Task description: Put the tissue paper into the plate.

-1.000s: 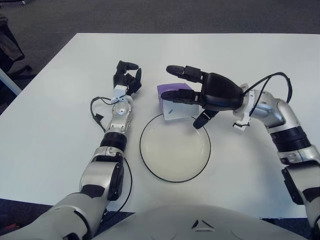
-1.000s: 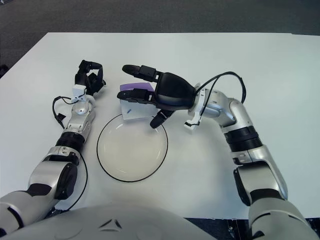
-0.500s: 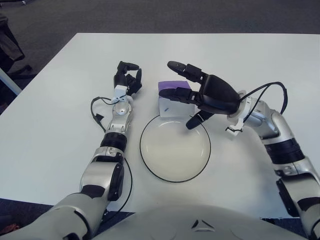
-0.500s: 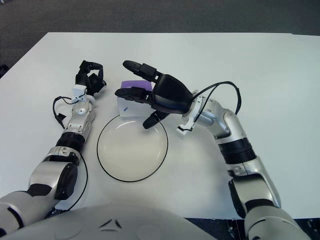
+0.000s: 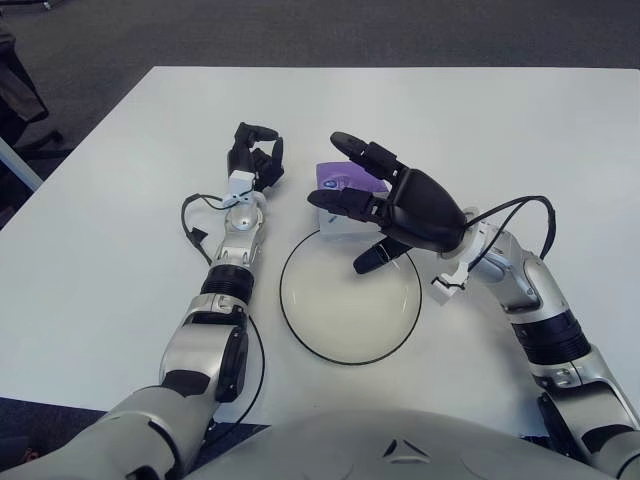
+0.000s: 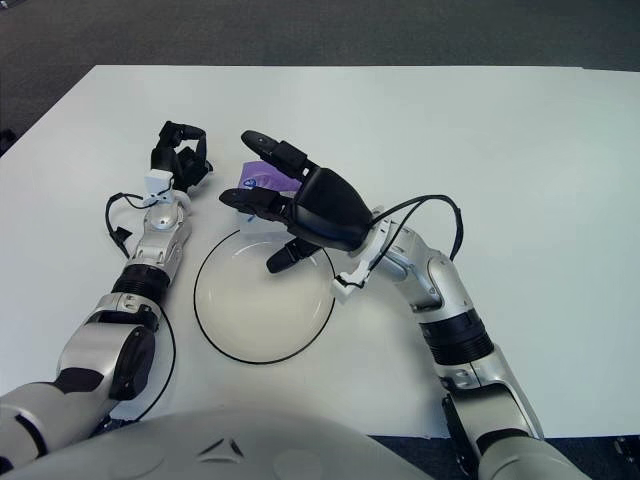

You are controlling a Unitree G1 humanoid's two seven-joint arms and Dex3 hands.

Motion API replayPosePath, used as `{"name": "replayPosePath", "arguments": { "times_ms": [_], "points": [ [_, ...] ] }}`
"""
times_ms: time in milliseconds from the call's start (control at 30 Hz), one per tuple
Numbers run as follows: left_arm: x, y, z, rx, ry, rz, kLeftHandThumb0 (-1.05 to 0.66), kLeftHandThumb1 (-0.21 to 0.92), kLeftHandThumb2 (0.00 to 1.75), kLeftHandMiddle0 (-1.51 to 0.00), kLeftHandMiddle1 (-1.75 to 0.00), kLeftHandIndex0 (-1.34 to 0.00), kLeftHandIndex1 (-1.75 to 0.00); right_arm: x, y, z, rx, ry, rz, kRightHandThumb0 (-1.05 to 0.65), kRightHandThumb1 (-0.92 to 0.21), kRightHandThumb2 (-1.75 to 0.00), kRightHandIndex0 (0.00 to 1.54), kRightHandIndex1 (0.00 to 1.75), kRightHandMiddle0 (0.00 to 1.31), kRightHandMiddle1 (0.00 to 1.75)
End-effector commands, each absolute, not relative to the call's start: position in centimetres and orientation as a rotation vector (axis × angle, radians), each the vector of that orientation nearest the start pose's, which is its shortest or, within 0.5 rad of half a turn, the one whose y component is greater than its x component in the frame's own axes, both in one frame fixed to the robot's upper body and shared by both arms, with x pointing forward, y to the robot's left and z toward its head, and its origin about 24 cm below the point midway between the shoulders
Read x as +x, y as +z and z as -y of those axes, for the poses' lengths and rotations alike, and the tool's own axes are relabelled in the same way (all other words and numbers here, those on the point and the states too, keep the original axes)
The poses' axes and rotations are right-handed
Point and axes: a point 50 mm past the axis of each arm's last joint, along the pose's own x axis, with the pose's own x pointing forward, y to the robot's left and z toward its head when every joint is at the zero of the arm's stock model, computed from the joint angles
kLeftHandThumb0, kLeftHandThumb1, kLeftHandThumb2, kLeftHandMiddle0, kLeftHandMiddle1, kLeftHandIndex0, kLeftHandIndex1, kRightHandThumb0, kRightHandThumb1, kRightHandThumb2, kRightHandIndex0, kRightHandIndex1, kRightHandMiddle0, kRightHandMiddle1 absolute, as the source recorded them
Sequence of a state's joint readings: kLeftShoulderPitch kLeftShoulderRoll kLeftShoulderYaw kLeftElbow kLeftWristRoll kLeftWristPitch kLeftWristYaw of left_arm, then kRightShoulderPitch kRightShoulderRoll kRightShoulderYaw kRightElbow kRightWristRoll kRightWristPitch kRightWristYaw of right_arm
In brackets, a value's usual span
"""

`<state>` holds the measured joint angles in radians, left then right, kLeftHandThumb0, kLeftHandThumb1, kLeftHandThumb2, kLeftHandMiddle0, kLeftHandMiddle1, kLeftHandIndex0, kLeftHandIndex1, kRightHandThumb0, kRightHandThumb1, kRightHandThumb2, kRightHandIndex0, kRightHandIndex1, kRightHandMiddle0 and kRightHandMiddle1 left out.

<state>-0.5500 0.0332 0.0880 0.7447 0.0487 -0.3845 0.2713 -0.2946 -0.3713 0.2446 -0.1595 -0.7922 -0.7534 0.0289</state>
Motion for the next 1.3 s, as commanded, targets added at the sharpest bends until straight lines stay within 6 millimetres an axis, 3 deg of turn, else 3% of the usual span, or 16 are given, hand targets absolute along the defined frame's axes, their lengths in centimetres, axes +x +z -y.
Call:
{"name": "replayPosePath", "arguments": {
  "times_ms": [0,567,1267],
  "points": [
    [32.2,1.9,-14.5,0.060,0.213,0.021,-0.37,0.80,0.58,-0.81,-1.75,-0.38,-1.63,23.2,15.0,7.9,-1.094,0.601,1.147,-0.33,-0.92,-0.25,0.73,0.06,0.57,0.06],
    [32.1,2.0,-14.4,0.069,0.229,0.011,-0.37,0.80,0.58,-0.81,-1.75,-0.39,-1.62,23.3,12.3,7.9,-1.067,0.651,1.033,-0.31,-0.92,-0.21,0.71,0.02,0.57,0.04],
    [31.9,2.2,-14.8,0.088,0.230,0.008,-0.36,0.83,0.52,-0.80,-1.75,-0.38,-1.61,24.8,10.5,11.1,-1.145,0.648,0.925,-0.41,-0.92,-0.34,0.69,0.01,0.56,0.02]
  ]
}}
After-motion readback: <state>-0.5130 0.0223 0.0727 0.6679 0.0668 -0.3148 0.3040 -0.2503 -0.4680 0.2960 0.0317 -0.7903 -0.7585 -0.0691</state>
